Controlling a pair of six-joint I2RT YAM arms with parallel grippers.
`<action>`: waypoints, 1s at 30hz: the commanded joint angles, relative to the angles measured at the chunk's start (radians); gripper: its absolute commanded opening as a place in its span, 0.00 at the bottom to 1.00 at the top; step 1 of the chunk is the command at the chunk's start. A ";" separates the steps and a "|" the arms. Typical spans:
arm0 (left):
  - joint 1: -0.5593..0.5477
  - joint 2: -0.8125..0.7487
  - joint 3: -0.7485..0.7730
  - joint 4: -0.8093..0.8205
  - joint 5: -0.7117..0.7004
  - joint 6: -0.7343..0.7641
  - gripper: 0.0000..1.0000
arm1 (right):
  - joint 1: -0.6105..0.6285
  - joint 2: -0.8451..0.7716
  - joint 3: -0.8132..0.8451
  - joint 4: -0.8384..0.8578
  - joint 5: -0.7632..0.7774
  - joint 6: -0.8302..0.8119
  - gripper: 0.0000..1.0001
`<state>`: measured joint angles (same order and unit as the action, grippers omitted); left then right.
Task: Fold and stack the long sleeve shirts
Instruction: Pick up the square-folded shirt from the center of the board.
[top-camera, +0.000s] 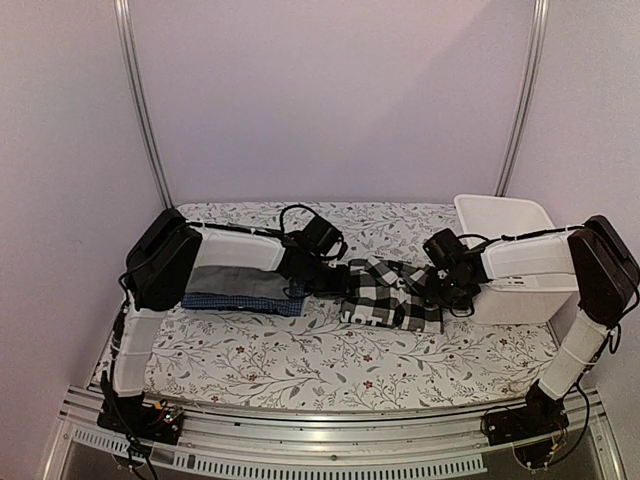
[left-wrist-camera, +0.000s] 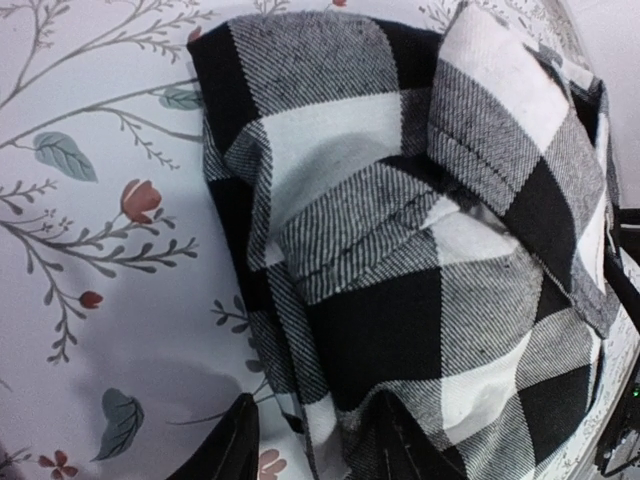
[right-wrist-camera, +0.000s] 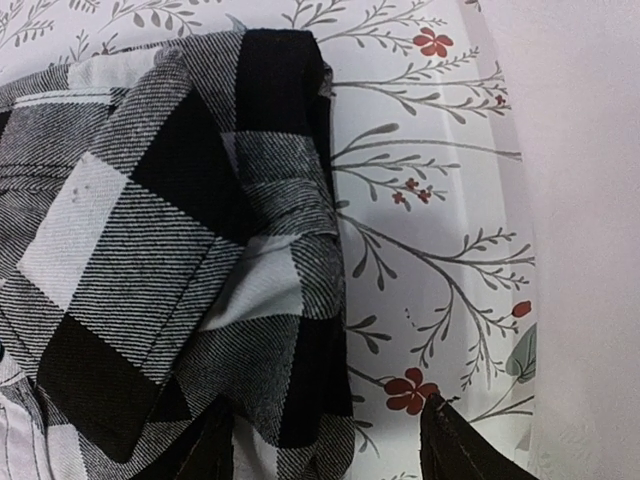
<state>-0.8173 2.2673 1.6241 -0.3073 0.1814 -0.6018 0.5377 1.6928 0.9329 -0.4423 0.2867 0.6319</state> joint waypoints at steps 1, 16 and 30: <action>-0.006 0.039 0.037 -0.008 0.015 -0.022 0.39 | -0.007 0.059 -0.007 0.062 -0.048 -0.009 0.60; -0.028 0.061 0.073 0.013 0.070 -0.101 0.02 | 0.013 0.110 0.040 0.043 -0.073 -0.007 0.11; -0.027 -0.130 0.087 -0.059 -0.013 -0.062 0.00 | 0.083 -0.071 0.224 -0.143 0.011 -0.011 0.00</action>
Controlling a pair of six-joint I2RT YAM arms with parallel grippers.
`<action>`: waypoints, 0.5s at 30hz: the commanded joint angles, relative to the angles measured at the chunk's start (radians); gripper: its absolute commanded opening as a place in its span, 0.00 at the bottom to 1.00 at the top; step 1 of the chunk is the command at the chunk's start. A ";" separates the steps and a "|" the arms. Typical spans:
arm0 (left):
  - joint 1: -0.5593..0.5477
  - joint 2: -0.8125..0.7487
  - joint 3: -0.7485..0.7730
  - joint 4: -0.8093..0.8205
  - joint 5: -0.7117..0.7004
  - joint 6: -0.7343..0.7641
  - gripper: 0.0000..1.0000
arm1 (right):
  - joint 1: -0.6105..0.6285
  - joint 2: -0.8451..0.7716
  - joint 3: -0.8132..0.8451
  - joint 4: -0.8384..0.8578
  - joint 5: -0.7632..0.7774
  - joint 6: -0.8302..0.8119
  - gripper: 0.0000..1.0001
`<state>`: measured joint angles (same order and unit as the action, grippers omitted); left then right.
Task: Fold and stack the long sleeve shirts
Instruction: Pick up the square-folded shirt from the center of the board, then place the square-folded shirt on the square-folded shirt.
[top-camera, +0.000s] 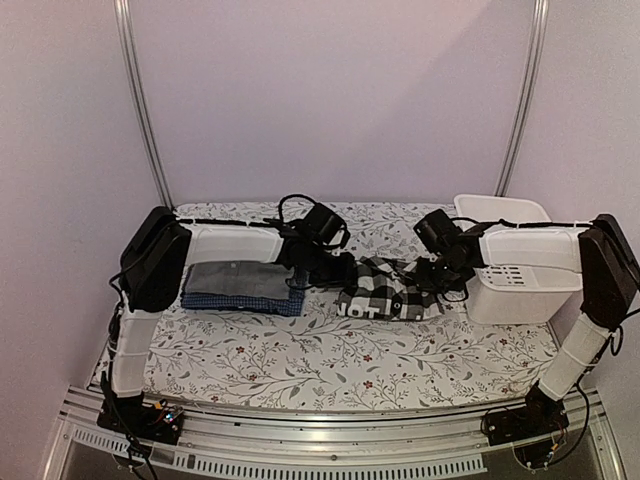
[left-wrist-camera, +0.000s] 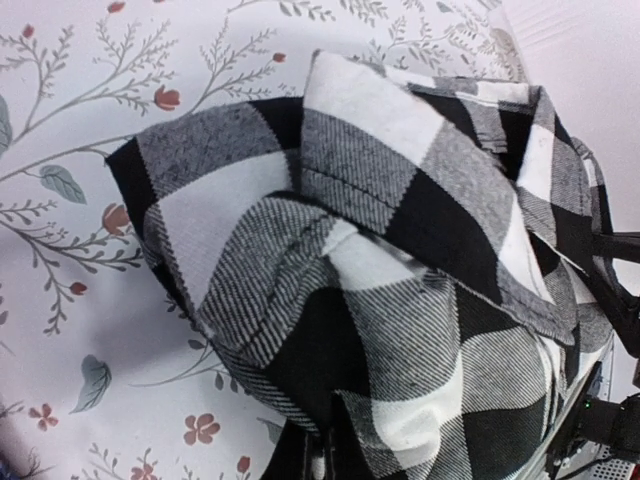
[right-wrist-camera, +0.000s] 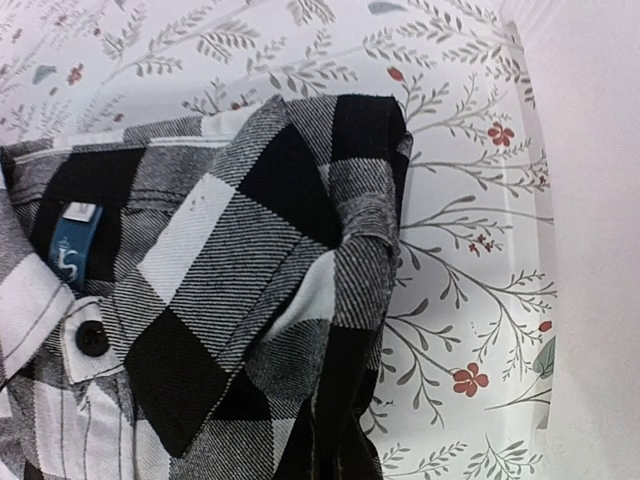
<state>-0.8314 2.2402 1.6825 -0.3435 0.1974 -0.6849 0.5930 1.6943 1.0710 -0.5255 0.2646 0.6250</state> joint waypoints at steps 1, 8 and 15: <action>-0.011 -0.117 0.029 -0.035 -0.038 0.025 0.00 | 0.035 -0.081 0.105 -0.073 0.035 -0.005 0.00; 0.008 -0.239 -0.013 -0.094 -0.080 0.048 0.00 | 0.107 -0.070 0.278 -0.124 0.035 -0.008 0.00; 0.092 -0.422 -0.148 -0.142 -0.109 0.070 0.00 | 0.207 0.053 0.485 -0.078 -0.003 0.010 0.00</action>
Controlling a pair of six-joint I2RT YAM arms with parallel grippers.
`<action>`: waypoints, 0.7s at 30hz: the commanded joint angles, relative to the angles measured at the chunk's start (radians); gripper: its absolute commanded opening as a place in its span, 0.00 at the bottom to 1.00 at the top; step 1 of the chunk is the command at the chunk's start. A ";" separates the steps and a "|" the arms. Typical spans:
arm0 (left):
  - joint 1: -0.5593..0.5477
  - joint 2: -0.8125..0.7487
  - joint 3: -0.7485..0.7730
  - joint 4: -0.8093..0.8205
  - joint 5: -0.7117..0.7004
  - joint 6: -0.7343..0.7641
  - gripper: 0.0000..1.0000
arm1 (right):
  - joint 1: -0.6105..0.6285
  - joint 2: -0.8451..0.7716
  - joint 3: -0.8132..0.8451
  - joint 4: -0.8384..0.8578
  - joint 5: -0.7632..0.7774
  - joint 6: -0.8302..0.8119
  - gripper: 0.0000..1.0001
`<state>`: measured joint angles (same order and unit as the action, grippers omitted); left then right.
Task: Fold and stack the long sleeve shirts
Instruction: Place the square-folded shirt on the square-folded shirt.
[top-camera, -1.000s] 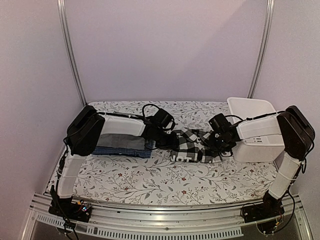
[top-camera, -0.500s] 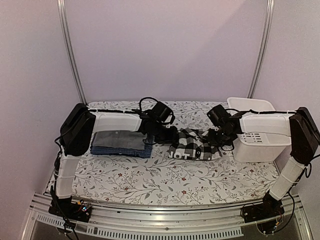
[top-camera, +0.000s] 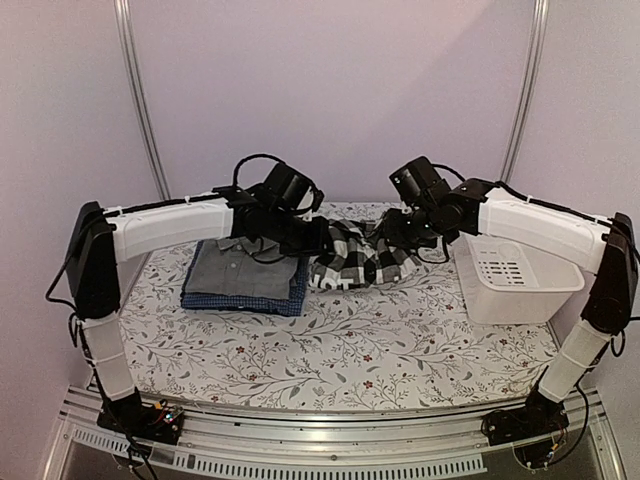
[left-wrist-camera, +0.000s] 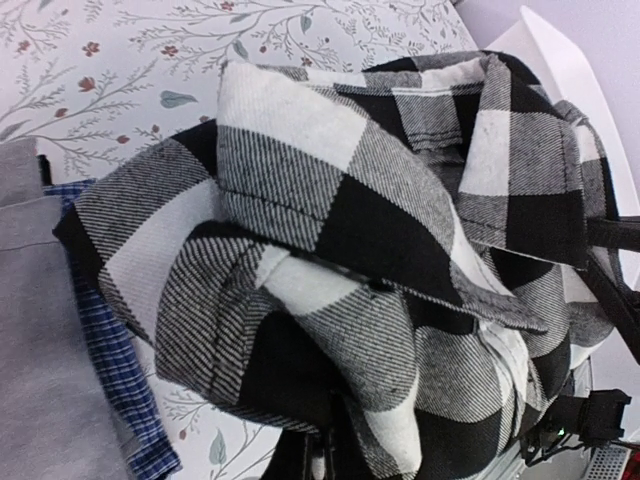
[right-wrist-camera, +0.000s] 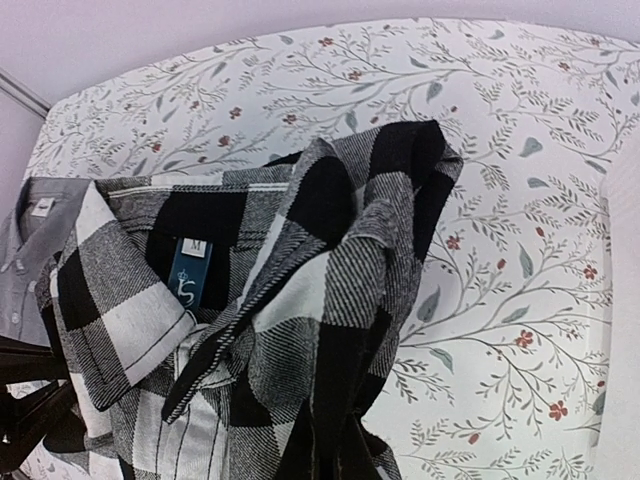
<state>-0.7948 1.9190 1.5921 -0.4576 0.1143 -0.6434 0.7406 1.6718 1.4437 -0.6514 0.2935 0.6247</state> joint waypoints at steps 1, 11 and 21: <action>0.072 -0.131 -0.076 -0.035 -0.030 0.035 0.00 | 0.074 0.095 0.151 0.057 -0.039 0.012 0.00; 0.287 -0.397 -0.274 -0.096 -0.012 0.105 0.00 | 0.174 0.401 0.518 0.180 -0.138 0.066 0.00; 0.523 -0.469 -0.366 -0.117 0.054 0.194 0.00 | 0.195 0.590 0.637 0.351 -0.275 0.160 0.00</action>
<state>-0.3260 1.4765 1.2598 -0.5735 0.1249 -0.5022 0.9234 2.2166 2.0380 -0.4099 0.1059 0.7307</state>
